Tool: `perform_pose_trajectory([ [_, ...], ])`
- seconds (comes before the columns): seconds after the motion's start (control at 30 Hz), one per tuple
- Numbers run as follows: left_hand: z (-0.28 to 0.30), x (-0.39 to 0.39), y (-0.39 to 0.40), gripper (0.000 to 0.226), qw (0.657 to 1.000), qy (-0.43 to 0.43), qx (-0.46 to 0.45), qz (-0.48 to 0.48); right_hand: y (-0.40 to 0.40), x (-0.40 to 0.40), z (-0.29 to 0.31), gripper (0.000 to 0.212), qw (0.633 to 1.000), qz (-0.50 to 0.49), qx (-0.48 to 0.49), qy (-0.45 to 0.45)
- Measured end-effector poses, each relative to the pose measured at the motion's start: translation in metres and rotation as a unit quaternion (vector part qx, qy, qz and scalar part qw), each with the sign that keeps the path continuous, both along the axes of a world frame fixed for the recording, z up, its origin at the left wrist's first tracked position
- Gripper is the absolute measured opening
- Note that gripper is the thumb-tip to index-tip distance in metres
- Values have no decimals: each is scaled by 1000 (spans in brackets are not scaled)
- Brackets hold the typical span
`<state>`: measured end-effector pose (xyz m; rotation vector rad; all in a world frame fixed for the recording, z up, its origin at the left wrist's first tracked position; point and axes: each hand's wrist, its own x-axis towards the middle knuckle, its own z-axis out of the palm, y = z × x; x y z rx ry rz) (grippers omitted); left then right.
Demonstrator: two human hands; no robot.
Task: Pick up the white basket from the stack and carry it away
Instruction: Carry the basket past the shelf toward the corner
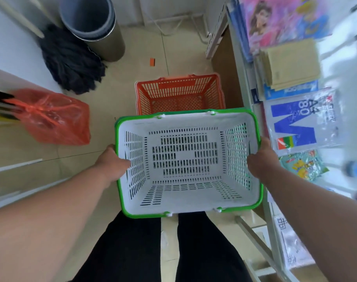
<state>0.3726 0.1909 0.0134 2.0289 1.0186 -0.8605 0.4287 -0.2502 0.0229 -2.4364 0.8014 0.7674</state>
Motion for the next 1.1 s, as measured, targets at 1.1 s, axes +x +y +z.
perform_pose_trajectory([
  [1.1, -66, 190, 27, 25, 994, -45, 52, 82, 49, 217, -63, 45, 999, 5, 11, -40],
])
